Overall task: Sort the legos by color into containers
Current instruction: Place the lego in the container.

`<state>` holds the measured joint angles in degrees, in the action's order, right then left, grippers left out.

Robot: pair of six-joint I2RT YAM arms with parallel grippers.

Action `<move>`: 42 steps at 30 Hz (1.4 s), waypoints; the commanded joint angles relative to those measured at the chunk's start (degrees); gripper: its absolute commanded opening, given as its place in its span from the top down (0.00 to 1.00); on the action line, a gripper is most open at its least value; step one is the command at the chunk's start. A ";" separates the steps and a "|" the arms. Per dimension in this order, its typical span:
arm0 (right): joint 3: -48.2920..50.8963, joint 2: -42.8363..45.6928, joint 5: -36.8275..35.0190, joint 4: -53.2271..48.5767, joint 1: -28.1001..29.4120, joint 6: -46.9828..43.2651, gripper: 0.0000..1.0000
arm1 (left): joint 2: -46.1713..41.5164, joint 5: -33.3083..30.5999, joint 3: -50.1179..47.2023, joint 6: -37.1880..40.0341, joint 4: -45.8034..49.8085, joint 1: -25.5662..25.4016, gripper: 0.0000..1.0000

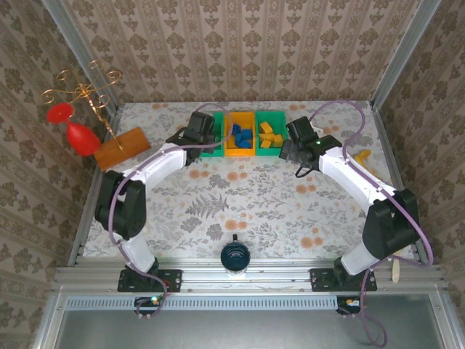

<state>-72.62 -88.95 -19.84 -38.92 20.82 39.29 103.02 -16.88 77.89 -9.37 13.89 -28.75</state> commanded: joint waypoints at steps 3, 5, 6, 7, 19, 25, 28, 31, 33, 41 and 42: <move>0.99 2.09 -2.58 0.09 -0.25 0.79 0.00 | 7.02 2.80 8.05 1.26 -0.21 2.31 0.56; 0.90 2.32 -2.87 -0.19 -0.25 0.68 0.00 | 9.72 3.09 10.69 1.12 0.27 3.89 0.56; 0.81 2.48 -2.96 -0.41 -0.23 0.66 0.00 | 11.14 3.24 12.36 1.02 0.65 4.39 0.56; 0.89 2.63 -2.93 -0.47 -0.25 0.57 0.00 | 12.45 3.69 13.93 0.85 1.13 4.82 0.55; 1.52 5.01 -3.79 -0.46 -0.25 0.18 0.00 | 21.22 5.97 23.93 -0.22 5.35 6.88 0.52; 1.60 4.97 -3.63 -0.51 -0.25 0.17 0.00 | 22.29 6.00 24.81 -0.40 5.56 7.05 0.49; 1.56 5.01 -3.71 -0.55 -0.23 -0.01 0.00 | 22.40 6.17 24.97 -0.44 5.67 7.10 0.45; 1.51 5.16 -3.79 -0.46 -0.25 -0.09 0.00 | 22.22 6.18 25.11 -0.50 5.79 7.13 0.40; 1.60 5.31 -3.82 -0.40 -0.25 -0.09 0.00 | 22.05 6.17 25.19 -0.47 5.74 7.13 0.38; 1.52 5.85 -4.08 -0.47 -0.25 -0.26 0.00 | 20.01 6.29 24.35 -0.57 5.66 7.13 0.30; 1.60 6.05 -4.17 -0.40 -0.25 -0.26 0.00 | 19.57 6.36 24.09 -0.58 5.59 7.13 0.29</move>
<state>-71.85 -85.10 -21.32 -38.96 20.82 39.20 124.57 -11.09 101.25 -9.41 18.02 -22.04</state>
